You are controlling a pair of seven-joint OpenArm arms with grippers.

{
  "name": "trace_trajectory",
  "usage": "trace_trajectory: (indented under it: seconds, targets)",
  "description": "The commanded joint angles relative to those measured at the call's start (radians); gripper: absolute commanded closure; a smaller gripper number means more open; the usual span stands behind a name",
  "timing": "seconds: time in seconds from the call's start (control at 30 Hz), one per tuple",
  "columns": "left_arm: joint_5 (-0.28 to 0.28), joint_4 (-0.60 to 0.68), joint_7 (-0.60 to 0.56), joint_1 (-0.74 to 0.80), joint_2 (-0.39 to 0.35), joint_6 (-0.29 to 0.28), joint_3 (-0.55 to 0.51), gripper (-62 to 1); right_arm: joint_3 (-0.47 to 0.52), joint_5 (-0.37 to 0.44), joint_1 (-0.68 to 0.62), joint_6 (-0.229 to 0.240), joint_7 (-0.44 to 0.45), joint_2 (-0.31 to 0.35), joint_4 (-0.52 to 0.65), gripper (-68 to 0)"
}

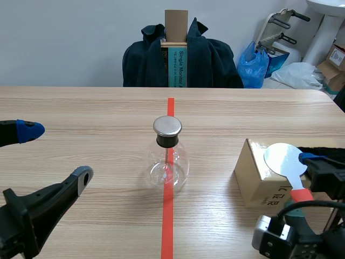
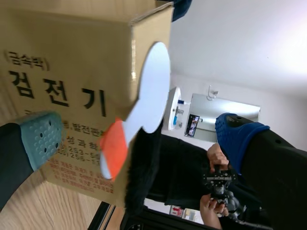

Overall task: Do the electroscope experiment.
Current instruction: 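Pick up the white charging plate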

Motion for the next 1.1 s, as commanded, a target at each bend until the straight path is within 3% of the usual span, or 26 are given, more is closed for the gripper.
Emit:
trace_trajectory:
  seconds: [0.0, 0.37, 0.5, 0.87, 1.07]
  targets:
    - [-0.003, 0.018, -0.014, -0.003, -0.003, -0.001, 0.007, -62.3, 0.008, -0.001, 0.009, -0.013, -0.003, 0.013, 0.004, -67.9]
    - [-0.003, 0.018, -0.014, -0.003, -0.003, -0.001, 0.007, -62.3, 0.008, -0.008, 0.025, -0.019, 0.014, 0.013, 0.0, -67.9]
    - [-0.003, 0.018, -0.014, -0.003, -0.003, -0.001, 0.007, -62.3, 0.008, -0.016, 0.025, -0.019, 0.023, 0.014, 0.0, -54.6]
    - [-0.003, 0.018, -0.014, -0.003, -0.003, -0.001, 0.007, -62.3, 0.008, -0.016, 0.025, -0.019, 0.023, 0.014, 0.0, -1.8]
    - [-0.003, 0.018, -0.014, -0.003, -0.003, -0.001, 0.007, -62.3, 0.008, -0.016, 0.024, -0.019, 0.023, 0.014, 0.0, -0.8]
